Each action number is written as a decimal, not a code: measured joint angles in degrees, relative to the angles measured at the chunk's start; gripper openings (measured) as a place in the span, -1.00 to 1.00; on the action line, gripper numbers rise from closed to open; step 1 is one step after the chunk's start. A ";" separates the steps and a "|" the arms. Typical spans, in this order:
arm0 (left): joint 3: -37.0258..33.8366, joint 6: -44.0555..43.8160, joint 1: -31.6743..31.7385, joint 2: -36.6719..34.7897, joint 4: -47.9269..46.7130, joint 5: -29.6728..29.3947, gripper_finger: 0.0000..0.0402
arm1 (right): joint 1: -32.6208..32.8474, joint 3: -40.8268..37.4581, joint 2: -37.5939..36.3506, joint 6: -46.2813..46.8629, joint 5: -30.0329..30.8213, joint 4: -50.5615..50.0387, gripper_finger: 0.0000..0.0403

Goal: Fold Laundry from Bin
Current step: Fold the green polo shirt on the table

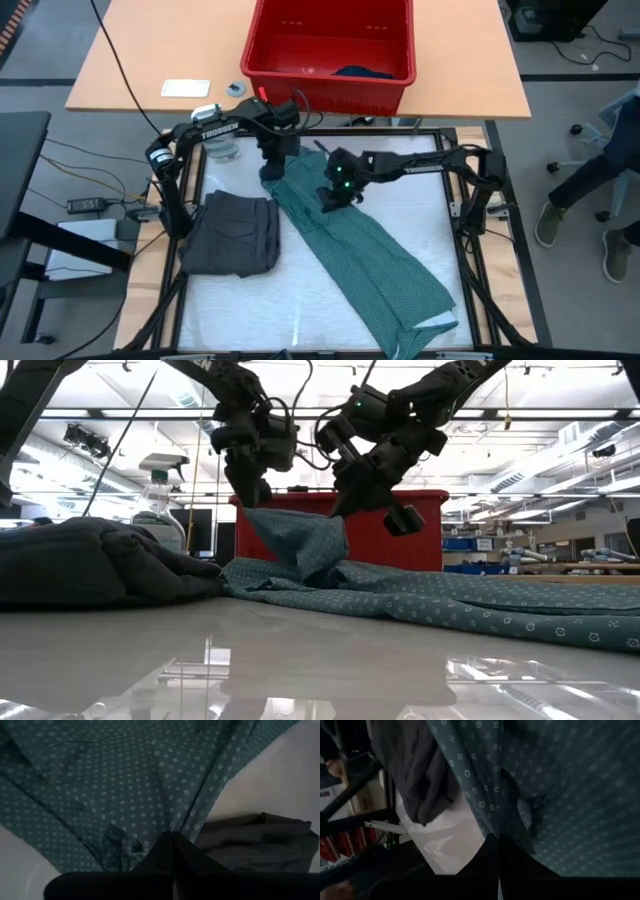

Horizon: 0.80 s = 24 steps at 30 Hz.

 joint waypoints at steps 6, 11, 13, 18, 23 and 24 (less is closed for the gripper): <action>-0.01 -1.03 -1.34 0.00 6.43 -0.21 -1.00 | -0.74 -0.02 0.15 -0.45 2.16 -0.92 -0.99; -0.01 -4.83 -1.30 0.10 14.58 -0.47 -1.00 | -3.82 -0.02 0.18 -2.38 1.76 -2.44 -0.99; -0.01 -6.17 -1.12 0.48 17.83 -0.51 -1.00 | -5.01 -0.04 0.32 -3.52 1.84 -4.67 -0.99; -0.01 -9.21 -0.88 3.38 20.98 -2.11 -1.00 | -7.94 -0.08 0.32 -6.14 3.74 -9.78 -0.98; -0.03 -10.66 -0.88 7.71 21.67 -4.47 -1.00 | -10.68 -0.11 0.34 -8.52 4.74 -12.75 -0.97; -0.03 -10.81 -0.88 8.44 22.32 -4.52 -1.00 | -11.09 -0.11 0.34 -8.95 4.79 -13.32 -0.97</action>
